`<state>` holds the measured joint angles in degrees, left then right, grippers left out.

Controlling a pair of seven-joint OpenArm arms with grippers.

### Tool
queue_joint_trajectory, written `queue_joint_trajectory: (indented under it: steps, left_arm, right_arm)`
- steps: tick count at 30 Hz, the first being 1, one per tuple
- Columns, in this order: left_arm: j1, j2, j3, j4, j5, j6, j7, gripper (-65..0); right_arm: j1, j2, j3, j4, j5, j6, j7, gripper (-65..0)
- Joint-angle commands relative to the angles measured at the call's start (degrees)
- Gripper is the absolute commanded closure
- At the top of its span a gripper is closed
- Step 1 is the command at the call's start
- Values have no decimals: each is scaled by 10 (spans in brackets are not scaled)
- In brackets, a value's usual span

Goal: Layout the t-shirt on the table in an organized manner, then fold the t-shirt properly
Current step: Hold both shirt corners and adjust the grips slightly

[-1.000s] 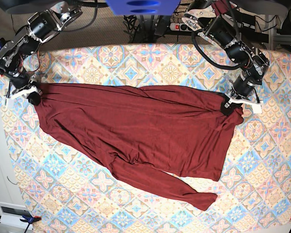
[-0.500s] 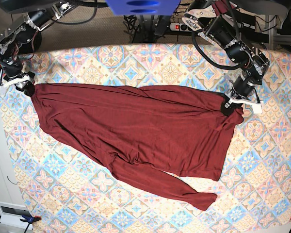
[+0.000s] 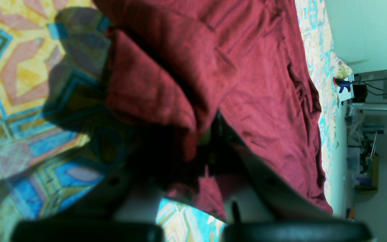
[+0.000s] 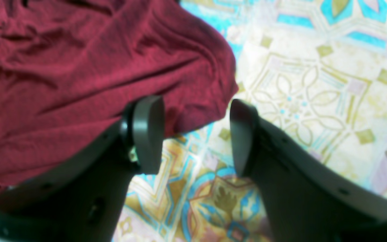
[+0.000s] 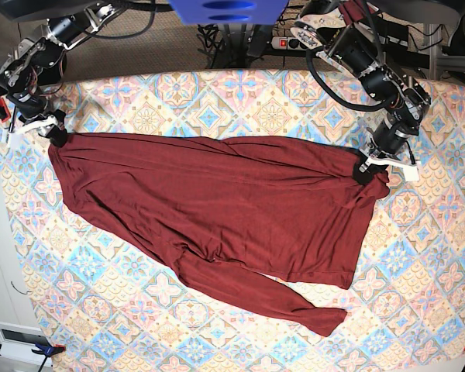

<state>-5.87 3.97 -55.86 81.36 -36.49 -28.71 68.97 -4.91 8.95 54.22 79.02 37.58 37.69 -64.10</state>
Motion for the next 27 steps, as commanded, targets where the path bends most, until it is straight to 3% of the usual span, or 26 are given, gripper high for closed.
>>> queue_joint_trajectory:
  steps: [1,10,13,18,27]
  left_arm:
    - [-8,-6,2,8,-14,-4,-8,0]
    - [-8,-6,2,8,-14,-4,-8,0]
    - [-8,-6,2,8,-14,-4,-9,0]
    - [-8,-6,1,8,-14,-4,-9,0]
    - [-8,-6,1,8,-14,-4,-9,0]
  right_arm:
    - [2,11,1,-1,9,3,7,-300]
    - [19,11,-21,-30,9,4,8,-289]
    - [35,11,-33,-29,9,4,8,-217]
    - [44,11,-43,-23,10,4,8,-7]
    - [46,11,-43,54,9,4,8,-15]
